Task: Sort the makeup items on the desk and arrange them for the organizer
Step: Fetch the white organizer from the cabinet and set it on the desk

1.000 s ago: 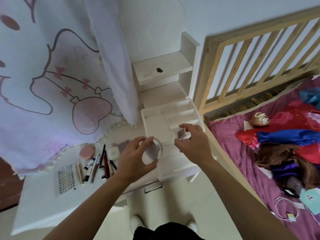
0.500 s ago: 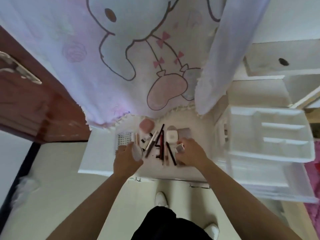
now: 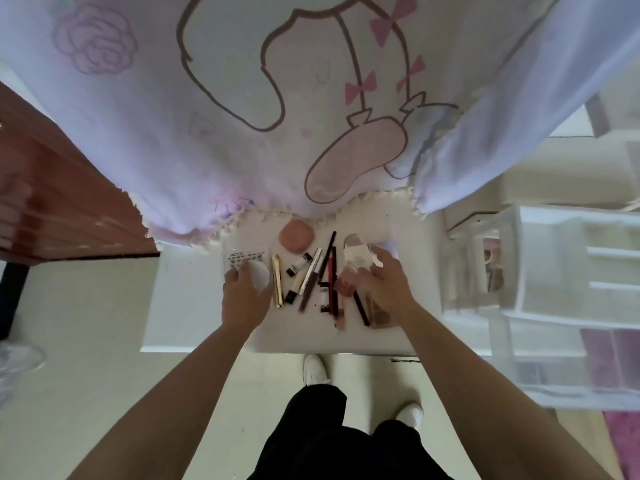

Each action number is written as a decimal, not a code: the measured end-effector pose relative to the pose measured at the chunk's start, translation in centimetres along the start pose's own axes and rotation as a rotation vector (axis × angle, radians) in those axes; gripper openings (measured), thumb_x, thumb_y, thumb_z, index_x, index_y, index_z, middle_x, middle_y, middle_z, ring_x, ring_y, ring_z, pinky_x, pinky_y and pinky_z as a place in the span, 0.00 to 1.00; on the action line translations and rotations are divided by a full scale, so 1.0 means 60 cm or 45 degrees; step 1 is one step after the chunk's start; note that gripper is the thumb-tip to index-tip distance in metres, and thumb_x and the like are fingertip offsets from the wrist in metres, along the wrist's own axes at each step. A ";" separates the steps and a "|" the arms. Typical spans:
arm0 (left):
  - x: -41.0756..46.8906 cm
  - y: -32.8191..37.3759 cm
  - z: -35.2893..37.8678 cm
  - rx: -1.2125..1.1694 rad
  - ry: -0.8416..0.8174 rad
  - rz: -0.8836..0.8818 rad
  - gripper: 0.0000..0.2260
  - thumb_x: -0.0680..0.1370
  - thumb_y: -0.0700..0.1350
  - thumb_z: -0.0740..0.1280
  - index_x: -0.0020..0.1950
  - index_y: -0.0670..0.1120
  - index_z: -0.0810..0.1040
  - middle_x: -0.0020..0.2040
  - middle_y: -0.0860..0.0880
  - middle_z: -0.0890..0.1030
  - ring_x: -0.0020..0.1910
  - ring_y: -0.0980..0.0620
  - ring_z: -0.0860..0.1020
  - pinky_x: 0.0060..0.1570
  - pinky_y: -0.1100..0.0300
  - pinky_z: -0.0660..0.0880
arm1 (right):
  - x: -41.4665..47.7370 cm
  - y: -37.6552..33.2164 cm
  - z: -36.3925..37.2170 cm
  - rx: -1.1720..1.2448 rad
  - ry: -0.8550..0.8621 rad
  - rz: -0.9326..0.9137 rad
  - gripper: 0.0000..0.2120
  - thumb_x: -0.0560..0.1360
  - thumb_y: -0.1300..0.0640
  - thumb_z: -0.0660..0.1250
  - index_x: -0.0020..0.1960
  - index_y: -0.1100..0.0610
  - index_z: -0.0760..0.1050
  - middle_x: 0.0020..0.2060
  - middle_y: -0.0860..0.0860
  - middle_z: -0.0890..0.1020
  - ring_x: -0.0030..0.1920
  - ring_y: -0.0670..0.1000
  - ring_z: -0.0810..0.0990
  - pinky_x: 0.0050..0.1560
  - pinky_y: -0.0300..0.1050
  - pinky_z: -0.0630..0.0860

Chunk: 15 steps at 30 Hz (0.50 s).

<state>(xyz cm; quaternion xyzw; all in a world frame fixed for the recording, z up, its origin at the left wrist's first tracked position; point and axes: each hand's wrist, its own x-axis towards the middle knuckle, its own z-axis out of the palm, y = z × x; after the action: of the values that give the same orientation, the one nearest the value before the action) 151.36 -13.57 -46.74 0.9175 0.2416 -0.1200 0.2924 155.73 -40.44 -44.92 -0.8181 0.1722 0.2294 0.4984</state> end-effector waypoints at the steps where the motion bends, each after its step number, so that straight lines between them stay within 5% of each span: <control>1: 0.005 0.002 0.000 -0.004 0.003 0.034 0.33 0.77 0.55 0.70 0.77 0.43 0.62 0.72 0.37 0.65 0.67 0.34 0.69 0.63 0.40 0.70 | -0.002 0.000 -0.008 0.059 0.040 0.036 0.27 0.76 0.55 0.69 0.74 0.51 0.67 0.58 0.50 0.79 0.54 0.52 0.81 0.55 0.52 0.80; 4: 0.006 0.017 -0.002 0.109 -0.020 0.095 0.30 0.78 0.49 0.68 0.77 0.43 0.63 0.75 0.38 0.62 0.72 0.35 0.65 0.67 0.40 0.68 | -0.010 0.008 -0.033 0.096 0.142 0.088 0.23 0.80 0.55 0.67 0.73 0.51 0.68 0.62 0.49 0.73 0.57 0.48 0.77 0.46 0.35 0.73; 10: -0.026 0.081 0.015 0.371 0.068 0.489 0.27 0.77 0.50 0.69 0.73 0.40 0.69 0.75 0.34 0.64 0.75 0.33 0.62 0.68 0.35 0.65 | -0.065 -0.009 -0.094 0.245 0.079 0.080 0.11 0.80 0.55 0.65 0.62 0.53 0.78 0.49 0.50 0.84 0.40 0.44 0.82 0.47 0.41 0.77; 15: -0.080 0.178 0.053 0.307 0.030 0.623 0.27 0.80 0.57 0.61 0.76 0.47 0.64 0.77 0.39 0.62 0.76 0.36 0.61 0.69 0.33 0.63 | -0.159 -0.013 -0.188 0.362 -0.025 -0.075 0.11 0.80 0.55 0.66 0.62 0.54 0.78 0.51 0.54 0.85 0.46 0.48 0.84 0.45 0.41 0.80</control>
<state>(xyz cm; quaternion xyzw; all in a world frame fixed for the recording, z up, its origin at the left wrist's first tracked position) 152.48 -24.90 -42.44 0.9781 0.0000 -0.0628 0.1985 150.44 -49.71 -34.64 -0.7417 0.1739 0.1958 0.6174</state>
